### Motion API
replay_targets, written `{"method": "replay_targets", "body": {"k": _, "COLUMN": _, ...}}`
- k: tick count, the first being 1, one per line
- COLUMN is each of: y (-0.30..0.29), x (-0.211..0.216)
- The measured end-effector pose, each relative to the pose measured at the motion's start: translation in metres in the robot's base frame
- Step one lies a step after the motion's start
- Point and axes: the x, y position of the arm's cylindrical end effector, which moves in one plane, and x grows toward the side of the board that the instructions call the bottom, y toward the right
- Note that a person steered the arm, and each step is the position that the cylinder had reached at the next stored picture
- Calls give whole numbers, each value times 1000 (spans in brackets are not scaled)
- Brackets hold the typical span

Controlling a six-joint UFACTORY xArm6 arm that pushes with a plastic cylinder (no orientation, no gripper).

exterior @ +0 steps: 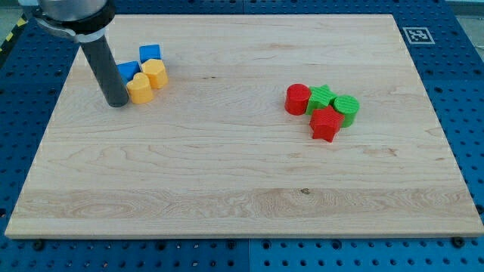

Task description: Move the blue cube to the top left

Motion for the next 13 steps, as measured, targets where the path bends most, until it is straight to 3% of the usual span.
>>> {"method": "replay_targets", "body": {"k": 1, "y": -41, "x": -12}}
{"method": "replay_targets", "body": {"k": 3, "y": -48, "x": -75}}
{"method": "replay_targets", "body": {"k": 4, "y": -47, "x": -75}}
{"method": "replay_targets", "body": {"k": 6, "y": 31, "x": -82}}
{"method": "replay_targets", "body": {"k": 11, "y": 78, "x": -101}}
{"method": "replay_targets", "body": {"k": 13, "y": 143, "x": -84}}
